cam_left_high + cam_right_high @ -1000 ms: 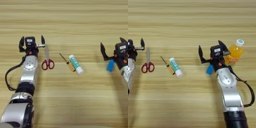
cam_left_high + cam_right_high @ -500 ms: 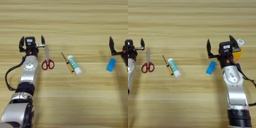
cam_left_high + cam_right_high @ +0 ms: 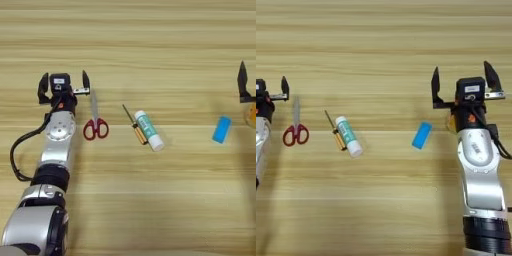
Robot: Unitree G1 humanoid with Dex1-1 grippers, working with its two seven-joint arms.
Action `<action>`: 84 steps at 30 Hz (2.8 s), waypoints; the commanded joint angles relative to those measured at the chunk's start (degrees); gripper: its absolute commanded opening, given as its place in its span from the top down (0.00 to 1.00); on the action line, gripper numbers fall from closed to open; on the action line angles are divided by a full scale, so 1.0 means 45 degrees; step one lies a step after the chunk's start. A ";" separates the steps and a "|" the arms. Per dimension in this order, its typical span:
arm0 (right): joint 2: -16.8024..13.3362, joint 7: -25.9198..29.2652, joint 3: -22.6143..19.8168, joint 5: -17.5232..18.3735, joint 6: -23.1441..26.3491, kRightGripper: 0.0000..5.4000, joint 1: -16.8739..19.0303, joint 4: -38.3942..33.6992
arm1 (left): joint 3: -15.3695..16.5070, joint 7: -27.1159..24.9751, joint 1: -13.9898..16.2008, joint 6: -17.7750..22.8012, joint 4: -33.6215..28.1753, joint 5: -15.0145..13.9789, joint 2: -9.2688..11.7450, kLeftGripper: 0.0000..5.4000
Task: Move the objects on the table
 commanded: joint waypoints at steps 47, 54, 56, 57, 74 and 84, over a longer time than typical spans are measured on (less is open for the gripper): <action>-0.0381 0.1107 -0.1527 0.3016 0.1064 0.34 -0.1684 0.4582 | 0.0072 -0.0218 0.0022 0.0049 0.0183 0.0040 0.0086 0.00; -0.0373 0.1155 -0.1478 0.3053 0.1190 0.34 -0.1624 0.4324 | -0.0149 -0.0546 0.0080 -0.0053 0.0028 0.0102 -0.0004 0.00; -0.0342 0.1164 -0.1375 0.3055 0.1341 0.34 -0.1493 0.3732 | -0.0497 -0.1071 0.0199 -0.0230 -0.0243 0.0151 -0.0140 0.00; -0.0317 0.1174 -0.1276 0.3051 0.1462 0.34 -0.1401 0.3321 | -0.0719 -0.1471 0.0282 -0.0307 -0.0438 0.0108 -0.0251 0.00; 0.0072 0.1208 0.0207 0.3073 0.3732 0.34 -0.0546 -0.2137 | -0.4486 -0.8084 0.2494 -0.0724 -0.3586 -0.0301 -0.0676 0.00; 0.0665 0.1614 0.1851 0.3076 0.4338 0.34 -0.0593 -0.2904 | -0.5565 -0.9742 0.3192 -0.1383 -0.4572 -0.0358 -0.0482 0.00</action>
